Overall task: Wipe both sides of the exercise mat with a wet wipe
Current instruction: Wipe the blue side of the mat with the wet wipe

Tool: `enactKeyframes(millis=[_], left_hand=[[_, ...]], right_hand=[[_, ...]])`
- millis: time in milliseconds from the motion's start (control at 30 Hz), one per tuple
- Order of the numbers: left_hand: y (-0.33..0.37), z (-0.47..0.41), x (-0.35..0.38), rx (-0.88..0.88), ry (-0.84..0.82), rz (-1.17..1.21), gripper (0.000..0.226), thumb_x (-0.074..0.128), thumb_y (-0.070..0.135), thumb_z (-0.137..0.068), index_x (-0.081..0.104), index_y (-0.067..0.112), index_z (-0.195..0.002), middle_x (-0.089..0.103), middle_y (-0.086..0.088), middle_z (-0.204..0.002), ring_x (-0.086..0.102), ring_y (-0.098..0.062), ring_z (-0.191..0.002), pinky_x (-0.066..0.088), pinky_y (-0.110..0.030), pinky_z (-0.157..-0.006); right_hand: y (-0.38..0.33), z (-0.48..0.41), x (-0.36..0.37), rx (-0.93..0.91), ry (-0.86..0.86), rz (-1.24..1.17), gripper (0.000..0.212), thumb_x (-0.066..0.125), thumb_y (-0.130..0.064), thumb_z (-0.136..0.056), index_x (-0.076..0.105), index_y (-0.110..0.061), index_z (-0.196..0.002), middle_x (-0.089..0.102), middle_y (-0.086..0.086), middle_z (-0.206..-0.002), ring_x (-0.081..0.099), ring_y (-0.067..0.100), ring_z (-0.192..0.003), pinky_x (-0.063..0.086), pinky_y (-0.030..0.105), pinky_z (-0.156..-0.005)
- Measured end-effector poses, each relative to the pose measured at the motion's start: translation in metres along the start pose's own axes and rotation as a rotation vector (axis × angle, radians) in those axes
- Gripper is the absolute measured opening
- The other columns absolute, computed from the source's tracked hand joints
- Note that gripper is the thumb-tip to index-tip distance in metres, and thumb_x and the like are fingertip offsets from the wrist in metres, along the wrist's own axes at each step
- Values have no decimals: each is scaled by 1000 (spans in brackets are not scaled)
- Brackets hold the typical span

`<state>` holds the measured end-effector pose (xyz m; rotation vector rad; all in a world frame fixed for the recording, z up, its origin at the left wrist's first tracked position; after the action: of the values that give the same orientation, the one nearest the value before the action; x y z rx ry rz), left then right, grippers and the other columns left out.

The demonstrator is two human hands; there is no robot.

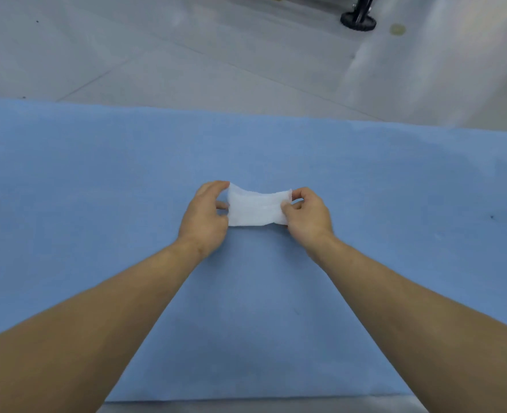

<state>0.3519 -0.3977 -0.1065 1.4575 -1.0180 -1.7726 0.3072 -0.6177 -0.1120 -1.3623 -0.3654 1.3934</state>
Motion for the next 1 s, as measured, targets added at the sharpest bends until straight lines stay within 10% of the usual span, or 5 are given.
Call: enactKeyframes(millis=[233, 500, 1000], left_hand=[[-6, -2, 11, 233, 1, -336, 57, 56, 2, -88, 54, 20, -142, 47, 11, -147, 49, -14, -131, 46, -38, -107], [-34, -19, -15, 134, 41, -709, 52, 43, 33, -105, 38, 20, -155, 24, 5, -168, 14, -14, -156, 10, -41, -127], [-46, -14, -16, 134, 55, -808, 67, 15, 49, -99, 23, 26, -162, 13, 11, -170, 6, -10, -157, 5, -39, -128]], right_hand=[[-23, 21, 20, -550, 141, 500, 63, 62, -27, -92, 41, -24, -151, 40, 7, -150, 39, 27, -136, 36, 42, -111], [-3, 54, 97, -608, -401, 906, 79, 4, -90, -79, -1, -60, -153, -23, 2, -168, -28, 22, -152, -12, 53, -122], [-36, -88, 80, -378, -3, 828, 87, 18, -71, -97, 13, -13, -161, 9, 4, -170, 4, 18, -156, 3, 39, -126]])
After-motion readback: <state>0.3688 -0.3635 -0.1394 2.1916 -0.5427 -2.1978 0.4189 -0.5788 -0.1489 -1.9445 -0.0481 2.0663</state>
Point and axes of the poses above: each hand's wrist, its own z-axis away from the middle knuckle, its own x-axis out of the palm, y = z × x, the point moved 9 cm from there along -z, towards the middle knuckle
